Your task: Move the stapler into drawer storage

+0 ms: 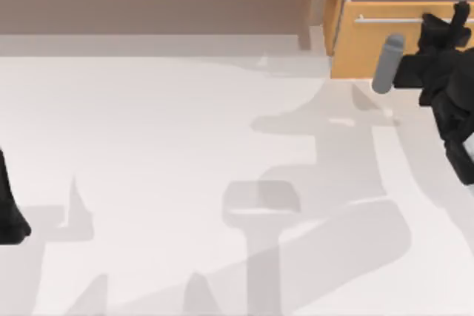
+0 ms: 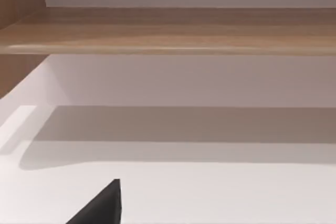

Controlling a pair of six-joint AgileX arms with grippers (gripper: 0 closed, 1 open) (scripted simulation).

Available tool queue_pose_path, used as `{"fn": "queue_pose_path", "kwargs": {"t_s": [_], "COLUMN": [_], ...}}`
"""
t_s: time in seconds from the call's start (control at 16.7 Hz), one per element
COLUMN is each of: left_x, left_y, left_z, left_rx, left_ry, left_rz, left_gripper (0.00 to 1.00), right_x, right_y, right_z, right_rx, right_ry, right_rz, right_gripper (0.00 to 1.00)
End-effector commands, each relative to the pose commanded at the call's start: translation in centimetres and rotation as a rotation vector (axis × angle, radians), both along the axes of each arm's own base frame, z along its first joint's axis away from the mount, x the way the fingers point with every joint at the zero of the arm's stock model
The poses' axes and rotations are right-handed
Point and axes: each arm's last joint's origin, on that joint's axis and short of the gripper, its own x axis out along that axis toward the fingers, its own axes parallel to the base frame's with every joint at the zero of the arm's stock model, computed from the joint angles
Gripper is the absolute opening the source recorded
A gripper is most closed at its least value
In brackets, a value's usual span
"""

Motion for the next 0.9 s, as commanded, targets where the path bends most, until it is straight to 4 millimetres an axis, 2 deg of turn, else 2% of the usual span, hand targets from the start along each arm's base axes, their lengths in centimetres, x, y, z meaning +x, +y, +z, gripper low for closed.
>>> {"fn": "queue_pose_path", "kwargs": {"t_s": [0.42,0.72,0.9], "left_x": [0.0,0.0,0.0], "left_y": [0.0,0.0,0.0], "left_z": [0.0,0.0,0.0], "left_rx": [0.0,0.0,0.0], "left_ry": [0.0,0.0,0.0], "left_rz": [0.0,0.0,0.0], "left_gripper": [1.0,1.0,1.0], "right_x": [4.6,5.0,5.0], "right_y": [0.0,-0.1,-0.1], "right_z": [0.0,0.0,0.0], "right_rx": [0.0,0.0,0.0], "right_ry": [0.002,0.002,0.002], "right_rz": [0.003,0.002,0.002], "right_gripper": [0.0,0.0,0.23]}}
